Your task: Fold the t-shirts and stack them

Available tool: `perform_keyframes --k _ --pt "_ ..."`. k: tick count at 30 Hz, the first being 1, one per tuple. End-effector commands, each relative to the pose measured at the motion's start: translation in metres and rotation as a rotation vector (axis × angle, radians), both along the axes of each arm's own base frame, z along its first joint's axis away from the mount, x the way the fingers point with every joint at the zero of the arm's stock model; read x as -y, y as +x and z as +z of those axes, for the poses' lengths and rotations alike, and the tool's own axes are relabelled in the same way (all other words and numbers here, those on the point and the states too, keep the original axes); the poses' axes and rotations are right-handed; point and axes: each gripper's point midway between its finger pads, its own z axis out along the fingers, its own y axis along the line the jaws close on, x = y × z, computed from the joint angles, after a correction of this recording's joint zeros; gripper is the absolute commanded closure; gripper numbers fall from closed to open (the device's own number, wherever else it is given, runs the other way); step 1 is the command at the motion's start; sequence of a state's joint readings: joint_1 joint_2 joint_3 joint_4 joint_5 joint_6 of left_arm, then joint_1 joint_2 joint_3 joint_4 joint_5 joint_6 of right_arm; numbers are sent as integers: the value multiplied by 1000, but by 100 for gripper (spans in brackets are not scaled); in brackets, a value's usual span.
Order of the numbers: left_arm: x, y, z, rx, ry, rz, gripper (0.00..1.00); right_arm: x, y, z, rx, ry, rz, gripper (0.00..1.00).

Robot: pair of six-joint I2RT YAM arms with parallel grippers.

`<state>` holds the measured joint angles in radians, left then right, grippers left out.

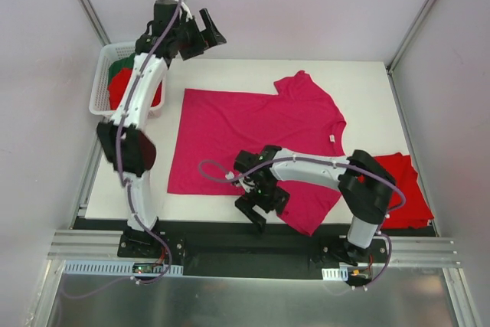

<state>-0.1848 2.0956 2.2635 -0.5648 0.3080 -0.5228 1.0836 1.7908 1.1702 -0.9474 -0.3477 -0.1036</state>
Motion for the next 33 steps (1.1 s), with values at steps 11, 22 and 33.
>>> perform_keyframes --k 11,22,33 --pt "-30 -260 -110 -324 108 -115 1 19 221 125 524 245 -501 4" --pt "-59 -292 -152 -449 272 -117 1 80 244 89 515 91 -562 4" --pt "-51 -275 -151 -469 290 -172 1 98 231 111 511 81 -655 4"
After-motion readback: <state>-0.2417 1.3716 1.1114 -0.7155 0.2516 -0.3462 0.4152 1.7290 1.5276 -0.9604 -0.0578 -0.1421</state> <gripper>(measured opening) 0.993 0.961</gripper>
